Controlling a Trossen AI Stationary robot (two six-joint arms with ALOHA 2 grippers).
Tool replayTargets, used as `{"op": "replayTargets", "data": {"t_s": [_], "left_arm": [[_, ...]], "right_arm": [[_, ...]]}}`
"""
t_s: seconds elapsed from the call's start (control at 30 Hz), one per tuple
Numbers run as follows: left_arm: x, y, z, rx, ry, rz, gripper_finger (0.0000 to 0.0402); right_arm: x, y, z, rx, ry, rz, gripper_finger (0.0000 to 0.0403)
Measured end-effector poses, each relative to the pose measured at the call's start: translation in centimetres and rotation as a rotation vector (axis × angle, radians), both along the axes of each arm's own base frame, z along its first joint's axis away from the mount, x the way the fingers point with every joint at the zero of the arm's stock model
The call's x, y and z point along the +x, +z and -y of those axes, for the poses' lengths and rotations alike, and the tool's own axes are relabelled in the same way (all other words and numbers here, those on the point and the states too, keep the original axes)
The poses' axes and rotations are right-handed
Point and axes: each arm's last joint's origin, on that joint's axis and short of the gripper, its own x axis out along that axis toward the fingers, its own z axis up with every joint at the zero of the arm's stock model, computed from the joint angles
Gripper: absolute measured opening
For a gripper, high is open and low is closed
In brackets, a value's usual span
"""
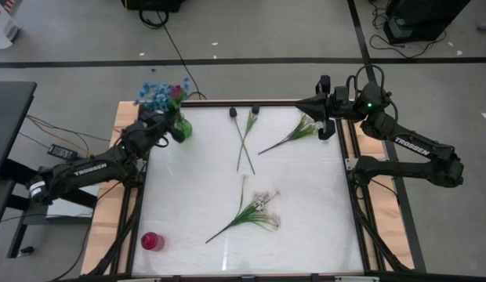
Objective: Sort flowers into vase by color
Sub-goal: Put the pink flower into the green vase
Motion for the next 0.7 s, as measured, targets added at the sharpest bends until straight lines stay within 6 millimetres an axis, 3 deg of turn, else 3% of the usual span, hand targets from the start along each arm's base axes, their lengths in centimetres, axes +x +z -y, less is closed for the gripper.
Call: {"op": "replayTargets", "data": {"t_s": [0.47, 0.7], "left_arm": [[0.5, -1.2, 0.8, -0.070, -0.079, -0.098, 0.0112], [0.7, -1.0, 1.1, -0.080, -0.106, -0.055, 0.0120]], "right_arm": [[0.0, 0.0, 0.0, 0.000, 0.000, 0.000, 0.0050], [0.0, 0.0, 0.0, 0.000, 0.000, 0.000, 0.0050]]}}
